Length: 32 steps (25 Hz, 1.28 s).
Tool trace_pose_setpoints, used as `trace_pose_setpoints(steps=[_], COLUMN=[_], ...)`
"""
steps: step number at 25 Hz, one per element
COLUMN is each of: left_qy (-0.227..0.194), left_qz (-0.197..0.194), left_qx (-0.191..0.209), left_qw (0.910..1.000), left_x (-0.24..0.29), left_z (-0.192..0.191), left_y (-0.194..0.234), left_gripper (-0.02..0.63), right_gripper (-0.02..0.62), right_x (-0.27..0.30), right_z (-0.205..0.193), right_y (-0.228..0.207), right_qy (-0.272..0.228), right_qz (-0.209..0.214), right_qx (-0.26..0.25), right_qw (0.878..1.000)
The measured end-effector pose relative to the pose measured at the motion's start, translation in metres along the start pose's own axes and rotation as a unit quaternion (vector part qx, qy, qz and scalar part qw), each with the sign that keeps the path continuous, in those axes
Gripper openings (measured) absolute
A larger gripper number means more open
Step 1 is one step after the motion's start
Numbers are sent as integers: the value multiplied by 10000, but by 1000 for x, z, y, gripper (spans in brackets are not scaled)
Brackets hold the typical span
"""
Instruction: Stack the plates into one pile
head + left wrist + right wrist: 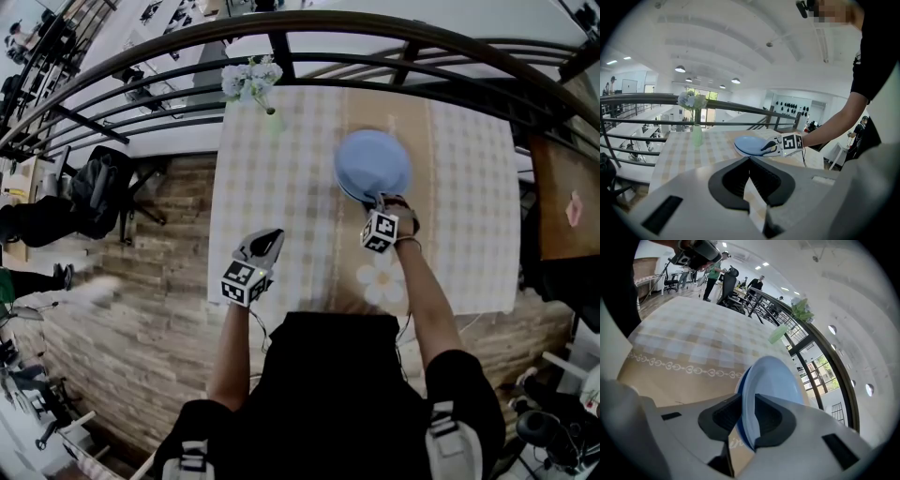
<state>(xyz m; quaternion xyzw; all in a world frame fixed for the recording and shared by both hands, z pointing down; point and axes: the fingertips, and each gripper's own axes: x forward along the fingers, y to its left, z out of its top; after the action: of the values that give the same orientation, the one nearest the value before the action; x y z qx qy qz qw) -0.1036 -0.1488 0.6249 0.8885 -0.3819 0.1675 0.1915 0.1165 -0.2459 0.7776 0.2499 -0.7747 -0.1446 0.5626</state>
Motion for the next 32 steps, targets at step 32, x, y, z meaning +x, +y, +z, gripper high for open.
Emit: trace_pose_setpoints(steps=[32], left_qy=[-165], left_qz=[29], left_qx=[83], left_qw=[9998], left_x=[-5], left_z=[6], left_y=[-23], left_gripper=[3], right_gripper=[144], right_x=[-38], right_z=[-30], right_y=[9], right_qy=[11], right_qz=[-62], right_qx=[674], right_qw=[9977])
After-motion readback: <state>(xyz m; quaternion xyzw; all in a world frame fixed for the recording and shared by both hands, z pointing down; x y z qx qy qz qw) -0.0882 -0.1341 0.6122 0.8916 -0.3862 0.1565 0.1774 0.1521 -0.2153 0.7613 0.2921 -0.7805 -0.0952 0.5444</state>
